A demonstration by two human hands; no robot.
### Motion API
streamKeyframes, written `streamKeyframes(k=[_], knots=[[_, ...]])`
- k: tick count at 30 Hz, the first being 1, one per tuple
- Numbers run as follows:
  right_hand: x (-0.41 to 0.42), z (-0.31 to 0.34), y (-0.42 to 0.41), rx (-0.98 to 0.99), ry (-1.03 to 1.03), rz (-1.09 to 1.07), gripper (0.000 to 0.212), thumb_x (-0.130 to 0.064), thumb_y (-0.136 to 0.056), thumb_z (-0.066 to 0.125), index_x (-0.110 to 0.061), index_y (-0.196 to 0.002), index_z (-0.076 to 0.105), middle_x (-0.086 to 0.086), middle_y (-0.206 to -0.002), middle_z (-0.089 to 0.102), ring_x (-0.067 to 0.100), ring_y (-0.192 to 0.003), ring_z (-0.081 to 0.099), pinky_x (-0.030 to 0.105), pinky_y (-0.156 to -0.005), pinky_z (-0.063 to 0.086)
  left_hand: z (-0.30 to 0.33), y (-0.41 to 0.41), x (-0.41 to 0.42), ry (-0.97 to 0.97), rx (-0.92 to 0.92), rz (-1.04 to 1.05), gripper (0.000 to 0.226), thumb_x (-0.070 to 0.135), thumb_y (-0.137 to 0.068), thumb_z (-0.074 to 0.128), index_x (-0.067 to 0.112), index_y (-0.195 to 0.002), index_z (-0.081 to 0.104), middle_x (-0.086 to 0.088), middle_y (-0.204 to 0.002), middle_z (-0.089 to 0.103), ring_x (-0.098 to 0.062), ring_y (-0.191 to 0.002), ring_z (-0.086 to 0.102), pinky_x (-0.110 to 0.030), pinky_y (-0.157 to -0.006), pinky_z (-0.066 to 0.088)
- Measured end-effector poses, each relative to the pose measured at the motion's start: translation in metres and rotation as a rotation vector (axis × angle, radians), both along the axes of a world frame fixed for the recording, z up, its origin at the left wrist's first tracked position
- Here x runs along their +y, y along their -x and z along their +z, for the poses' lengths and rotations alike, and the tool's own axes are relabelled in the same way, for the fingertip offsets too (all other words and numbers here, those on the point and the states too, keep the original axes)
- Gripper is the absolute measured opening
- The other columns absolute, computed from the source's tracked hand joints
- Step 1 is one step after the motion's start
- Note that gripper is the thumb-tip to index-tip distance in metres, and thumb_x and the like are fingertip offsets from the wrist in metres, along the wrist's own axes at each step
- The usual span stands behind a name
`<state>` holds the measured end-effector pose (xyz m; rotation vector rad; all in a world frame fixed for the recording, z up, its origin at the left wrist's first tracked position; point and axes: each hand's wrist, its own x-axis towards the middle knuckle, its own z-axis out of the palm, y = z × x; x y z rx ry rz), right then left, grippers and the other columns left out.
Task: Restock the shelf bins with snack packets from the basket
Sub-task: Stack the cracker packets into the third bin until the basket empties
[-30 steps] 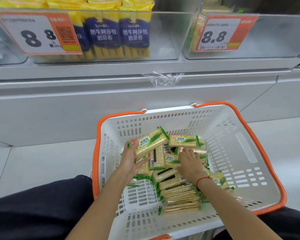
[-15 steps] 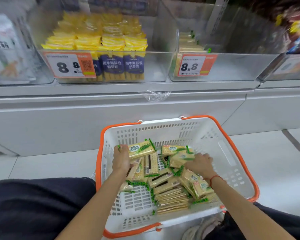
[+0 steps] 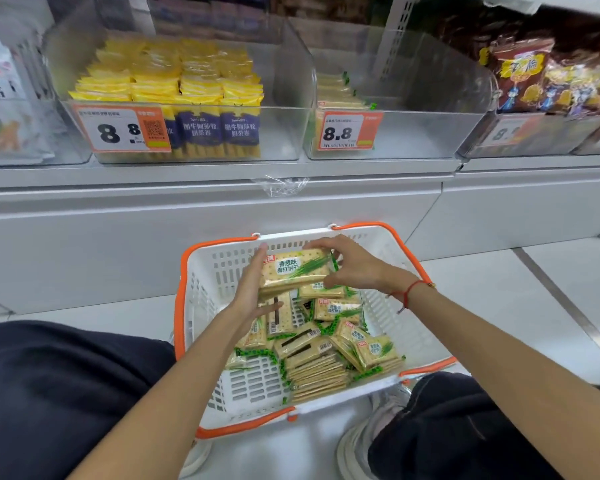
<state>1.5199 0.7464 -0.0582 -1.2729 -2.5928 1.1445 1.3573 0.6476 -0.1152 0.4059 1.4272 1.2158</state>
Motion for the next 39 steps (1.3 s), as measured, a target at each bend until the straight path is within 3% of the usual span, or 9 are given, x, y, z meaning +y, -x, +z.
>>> streamKeyframes(k=[5, 8, 12, 16, 22, 25, 27, 32, 39], knots=[[-0.008, 0.01, -0.002, 0.134, 0.21, -0.134, 0.069, -0.003, -0.078, 0.07, -0.028, -0.138, 0.045, 0.003, -0.142, 0.031, 0.018, -0.128, 0.032, 0.02, -0.094, 0.034, 0.006, -0.007, 0.001, -0.012, 0.182, 0.049, 0.083, 0.071, -0.083, 0.048, 0.025, -0.149, 0.026, 0.0, -0.148, 0.038, -0.024, -0.128, 0.046, -0.041, -0.09, 0.052], [-0.005, 0.03, 0.003, 0.311, 0.489, -0.302, 0.076, -0.013, -0.087, 0.061, -0.028, -0.149, 0.02, 0.004, -0.147, 0.027, 0.024, -0.13, 0.034, 0.041, -0.11, 0.029, 0.025, -0.012, 0.007, -0.079, 0.328, 0.056, 0.08, 0.068, -0.087, 0.043, 0.026, -0.151, 0.019, -0.002, -0.154, 0.029, -0.026, -0.137, 0.035, -0.047, -0.109, 0.034], [0.012, 0.053, 0.004, 0.283, 0.508, -0.35, 0.092, -0.017, -0.088, 0.063, -0.028, -0.15, -0.003, 0.005, -0.139, 0.041, 0.024, -0.122, 0.046, 0.043, -0.1, 0.037, 0.065, -0.018, 0.015, -0.236, 0.358, 0.063, 0.045, 0.054, -0.095, 0.04, 0.019, -0.124, 0.041, -0.001, -0.125, 0.053, -0.014, -0.101, 0.056, -0.026, -0.078, 0.048], [0.017, 0.086, -0.008, 0.239, 0.445, -0.25, 0.057, -0.014, -0.088, 0.065, -0.018, -0.136, 0.034, 0.003, -0.118, 0.059, 0.014, -0.099, 0.058, 0.037, -0.093, 0.046, 0.102, -0.021, 0.022, -0.312, 0.421, -0.011, 0.032, 0.053, -0.094, 0.042, 0.025, -0.109, 0.044, 0.009, -0.103, 0.057, 0.001, -0.087, 0.053, -0.027, -0.079, 0.043], [0.04, 0.14, -0.03, 0.441, 0.402, -0.277, 0.056, -0.015, -0.084, 0.07, -0.027, -0.13, 0.041, -0.004, -0.116, 0.066, 0.012, -0.103, 0.063, 0.031, -0.09, 0.051, 0.169, -0.018, 0.053, -0.34, 0.45, -0.257, 0.023, 0.031, -0.093, 0.058, 0.028, -0.107, 0.04, -0.004, -0.109, 0.059, -0.005, -0.081, 0.058, -0.018, -0.07, 0.051], [0.053, 0.164, -0.036, 0.528, 0.348, -0.26, 0.045, -0.012, -0.083, 0.071, -0.025, -0.121, 0.051, -0.004, -0.111, 0.069, 0.012, -0.1, 0.066, 0.029, -0.091, 0.051, 0.203, -0.016, 0.066, -0.383, 0.563, -0.364, 0.05, 0.029, -0.096, 0.053, 0.028, -0.134, 0.021, 0.015, -0.126, 0.045, 0.006, -0.098, 0.051, -0.001, -0.079, 0.038], [0.064, 0.175, -0.039, 0.598, 0.316, -0.281, 0.045, -0.008, -0.079, 0.074, -0.019, -0.119, 0.055, 0.0, -0.109, 0.071, 0.015, -0.1, 0.067, 0.028, -0.092, 0.052, 0.22, -0.012, 0.076, -0.384, 0.636, -0.403, 0.078, 0.033, -0.095, 0.053, 0.021, -0.15, -0.001, 0.01, -0.137, 0.034, 0.0, -0.119, 0.038, -0.008, -0.093, 0.028], [0.105, 0.186, -0.05, 0.675, 0.251, -0.313, 0.068, -0.003, -0.069, 0.079, -0.02, -0.128, 0.049, 0.006, -0.114, 0.068, 0.018, -0.102, 0.067, 0.036, -0.09, 0.054, 0.244, -0.001, 0.125, -0.347, 0.835, -0.485, 0.058, 0.053, -0.072, 0.069, 0.025, -0.117, 0.044, 0.015, -0.106, 0.061, -0.002, -0.094, 0.06, -0.012, -0.076, 0.049], [0.199, 0.189, -0.057, 0.748, 0.199, -0.314, 0.088, 0.006, -0.067, 0.079, -0.025, -0.137, 0.036, 0.005, -0.125, 0.06, 0.016, -0.108, 0.064, 0.031, -0.087, 0.055, 0.272, -0.002, 0.233, -0.387, 1.467, -0.533, 0.071, 0.076, -0.064, 0.063, 0.032, -0.12, 0.052, 0.009, -0.11, 0.059, -0.013, -0.104, 0.054, -0.036, -0.088, 0.046]])
